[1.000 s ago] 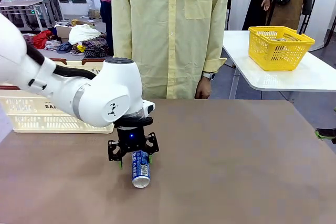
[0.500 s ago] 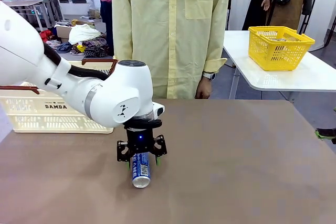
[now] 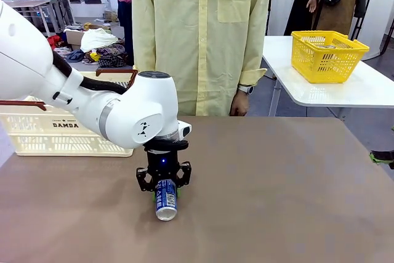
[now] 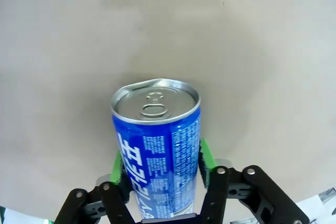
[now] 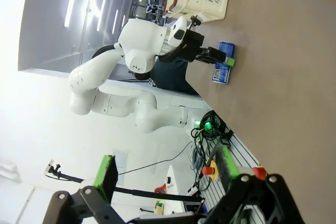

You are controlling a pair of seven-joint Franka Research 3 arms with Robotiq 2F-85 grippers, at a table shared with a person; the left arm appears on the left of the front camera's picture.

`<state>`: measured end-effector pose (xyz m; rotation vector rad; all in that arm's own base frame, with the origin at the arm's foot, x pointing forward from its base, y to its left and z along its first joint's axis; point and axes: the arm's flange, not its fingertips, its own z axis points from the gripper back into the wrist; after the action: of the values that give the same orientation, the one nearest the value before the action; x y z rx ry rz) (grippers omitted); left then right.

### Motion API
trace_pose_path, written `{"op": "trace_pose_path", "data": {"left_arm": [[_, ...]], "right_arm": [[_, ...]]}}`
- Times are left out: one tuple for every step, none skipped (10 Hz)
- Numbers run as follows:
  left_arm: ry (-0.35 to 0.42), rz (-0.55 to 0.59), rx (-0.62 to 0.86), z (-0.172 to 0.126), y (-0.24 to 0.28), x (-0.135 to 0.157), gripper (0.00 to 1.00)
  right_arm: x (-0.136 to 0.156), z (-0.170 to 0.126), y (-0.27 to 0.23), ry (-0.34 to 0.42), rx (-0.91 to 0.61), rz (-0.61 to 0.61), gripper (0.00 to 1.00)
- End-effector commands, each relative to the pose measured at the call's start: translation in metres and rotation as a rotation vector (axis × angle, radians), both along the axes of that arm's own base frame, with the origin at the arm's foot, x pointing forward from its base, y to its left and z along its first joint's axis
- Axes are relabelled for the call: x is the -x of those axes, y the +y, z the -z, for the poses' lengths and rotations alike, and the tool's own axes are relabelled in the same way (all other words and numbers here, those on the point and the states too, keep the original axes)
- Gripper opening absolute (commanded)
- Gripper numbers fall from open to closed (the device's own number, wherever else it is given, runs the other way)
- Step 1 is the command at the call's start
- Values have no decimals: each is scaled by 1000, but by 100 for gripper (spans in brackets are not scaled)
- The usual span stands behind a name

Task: Place the drinks into the Shopping basket.
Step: Pick up one drink and place it into the Shopping basket.

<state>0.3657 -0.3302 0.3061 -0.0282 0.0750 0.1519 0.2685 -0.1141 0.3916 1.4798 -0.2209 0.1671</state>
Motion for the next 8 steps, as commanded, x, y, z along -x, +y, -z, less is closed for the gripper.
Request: {"op": "trace_pose_path", "data": {"left_arm": [[1,30,-22,-1,-3,-6,0],[-1,33,-21,-2,-3,-7,0],[15,35,-5,-1,0,-8,0],[9,37,-3,-1,2,-8,0],[3,37,1,-3,4,-7,0],[2,44,-4,-9,6,-8,0],[-54,62,-16,-41,11,-3,0],[-77,104,-16,-76,18,4,0]], "right_arm": [[1,-4,-1,12,-3,-6,100],[1,-4,-1,12,-3,-6,100],[1,-4,-1,12,-3,-6,100],[1,-4,-1,12,-3,-6,100],[1,-4,-1,12,-3,-6,100],[1,-4,-1,12,-3,-6,100],[1,-4,-1,12,-3,-6,100],[1,-4,-1,12,-3,-6,100]]}}
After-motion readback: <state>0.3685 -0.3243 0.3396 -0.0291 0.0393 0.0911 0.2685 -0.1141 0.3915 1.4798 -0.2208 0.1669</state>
